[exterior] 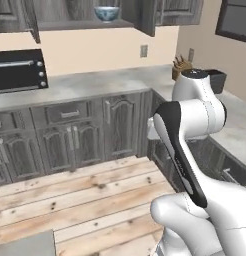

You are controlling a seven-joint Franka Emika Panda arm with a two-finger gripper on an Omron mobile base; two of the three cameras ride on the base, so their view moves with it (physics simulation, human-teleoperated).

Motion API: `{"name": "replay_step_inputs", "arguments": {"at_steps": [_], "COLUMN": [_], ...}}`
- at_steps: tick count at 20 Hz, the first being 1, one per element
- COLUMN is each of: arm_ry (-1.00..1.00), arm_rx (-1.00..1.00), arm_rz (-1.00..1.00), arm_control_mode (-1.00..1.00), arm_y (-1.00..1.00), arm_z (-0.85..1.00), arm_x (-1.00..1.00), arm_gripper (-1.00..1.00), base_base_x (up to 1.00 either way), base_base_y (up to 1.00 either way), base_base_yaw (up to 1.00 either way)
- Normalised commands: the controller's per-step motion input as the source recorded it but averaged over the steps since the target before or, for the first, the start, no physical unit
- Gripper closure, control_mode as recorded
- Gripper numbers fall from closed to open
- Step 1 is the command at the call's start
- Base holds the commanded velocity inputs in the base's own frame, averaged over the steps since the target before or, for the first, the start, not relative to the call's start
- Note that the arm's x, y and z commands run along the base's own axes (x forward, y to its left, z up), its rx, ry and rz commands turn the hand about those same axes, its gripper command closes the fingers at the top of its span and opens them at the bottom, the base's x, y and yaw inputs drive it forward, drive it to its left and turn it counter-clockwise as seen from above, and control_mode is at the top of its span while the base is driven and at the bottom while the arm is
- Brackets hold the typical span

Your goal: Pick up the bowls from the cabinet and place each bowl in front of a stool on the dining counter.

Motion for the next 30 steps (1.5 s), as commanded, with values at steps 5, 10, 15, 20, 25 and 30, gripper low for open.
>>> {"name": "replay_step_inputs", "arguments": {"at_steps": [5, 10, 15, 20, 25, 30], "arm_ry": [0.00, 0.00, 0.00, 0.00, 0.00, 0.00], "arm_rx": [0.00, 0.00, 0.00, 0.00, 0.00, 0.00], "arm_rz": [0.00, 0.00, 0.00, 0.00, 0.00, 0.00], "arm_control_mode": [1.00, 1.00, 1.00, 1.00, 1.00, 1.00], "arm_y": [0.00, 0.00, 0.00, 0.00, 0.00, 0.00], "arm_z": [0.00, 0.00, 0.00, 0.00, 0.00, 0.00], "arm_x": [0.00, 0.00, 0.00, 0.00, 0.00, 0.00], "arm_gripper": [-1.00, -1.00, -1.00, -1.00, -1.00, -1.00], "base_base_x": [1.00, 1.00, 1.00, 1.00, 1.00, 1.00], "base_base_y": [0.26, 0.26, 0.20, 0.03, 0.00, 0.00], "base_base_yaw": [-0.18, -0.17, -0.11, 0.00, 0.00, 0.00]}}
